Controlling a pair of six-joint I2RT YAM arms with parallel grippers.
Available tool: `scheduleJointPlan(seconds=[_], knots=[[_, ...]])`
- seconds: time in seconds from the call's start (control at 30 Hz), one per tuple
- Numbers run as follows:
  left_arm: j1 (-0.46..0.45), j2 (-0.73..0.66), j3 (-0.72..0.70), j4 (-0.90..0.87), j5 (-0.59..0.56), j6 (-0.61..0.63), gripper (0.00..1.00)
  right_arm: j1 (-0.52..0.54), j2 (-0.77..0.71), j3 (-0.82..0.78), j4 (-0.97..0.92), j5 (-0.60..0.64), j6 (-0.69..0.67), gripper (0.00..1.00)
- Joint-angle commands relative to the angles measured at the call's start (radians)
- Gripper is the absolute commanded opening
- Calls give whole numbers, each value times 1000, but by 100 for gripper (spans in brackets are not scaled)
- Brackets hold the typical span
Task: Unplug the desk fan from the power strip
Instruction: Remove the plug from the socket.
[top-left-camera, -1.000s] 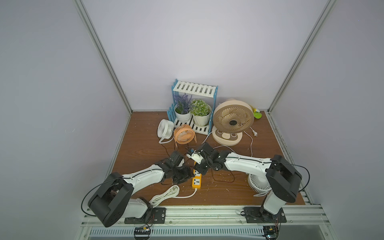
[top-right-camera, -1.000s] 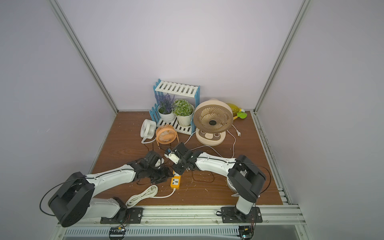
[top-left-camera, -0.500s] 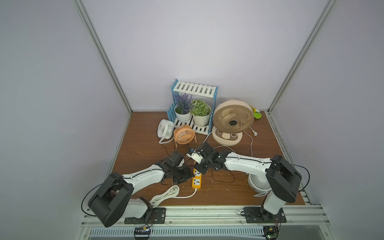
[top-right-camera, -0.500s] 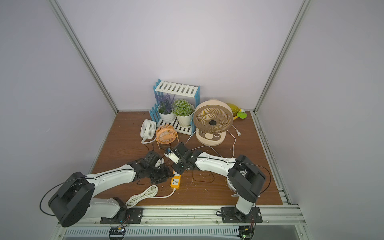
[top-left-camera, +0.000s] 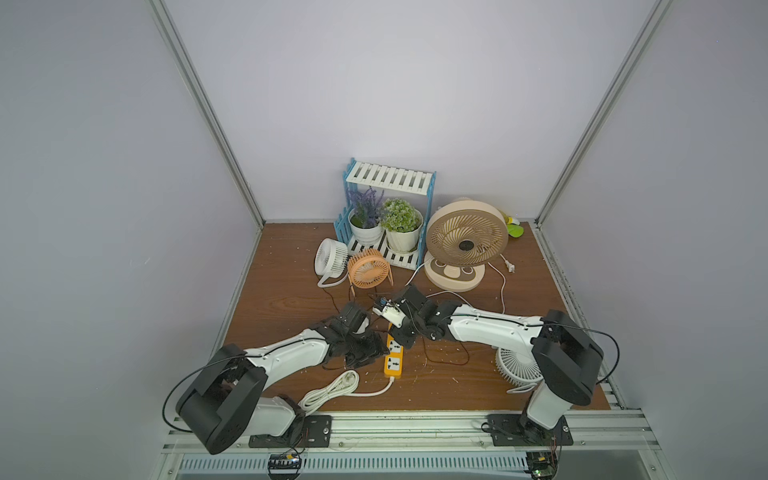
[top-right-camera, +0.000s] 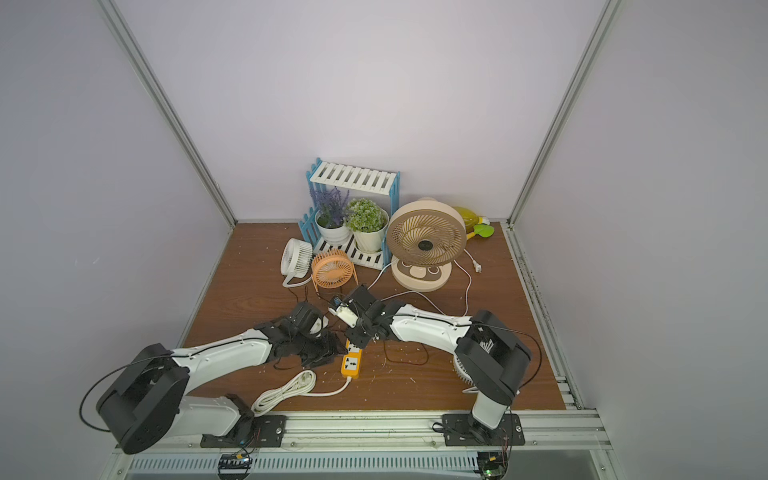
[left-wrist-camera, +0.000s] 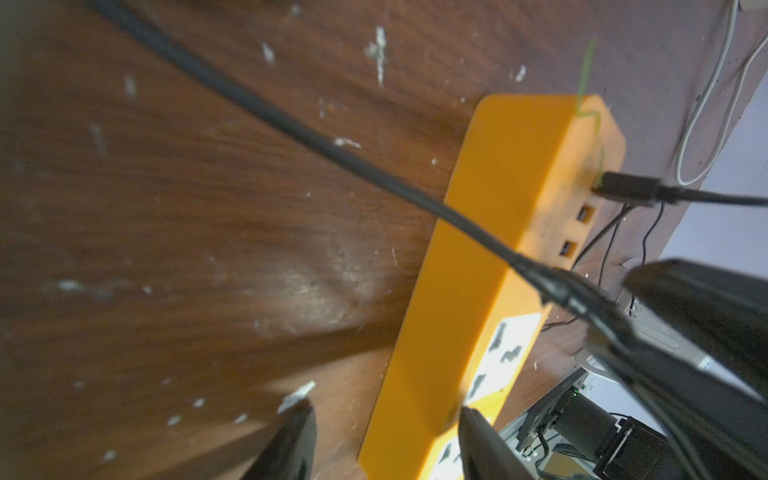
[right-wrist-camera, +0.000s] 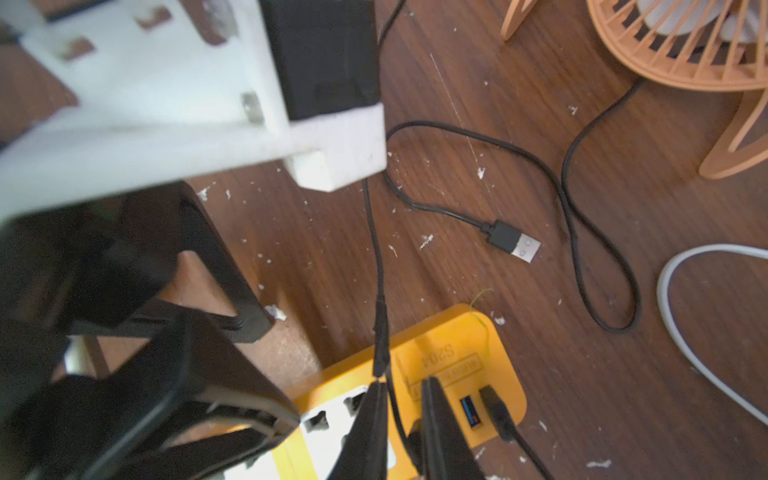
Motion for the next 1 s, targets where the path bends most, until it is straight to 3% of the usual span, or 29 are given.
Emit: scheduleJointPlan(seconds=[0.0,0.17,0.97], knots=[[-15,15,-4,-60,-21,-5,59,6,6,9,6,20,-11,11],[-15,15,-6,-61,-20,-6,59,7,-1,10,9,22,-20,0],[-20,42,-1,-77,-26,3,59,8,-116,-59,127,37,58,0]])
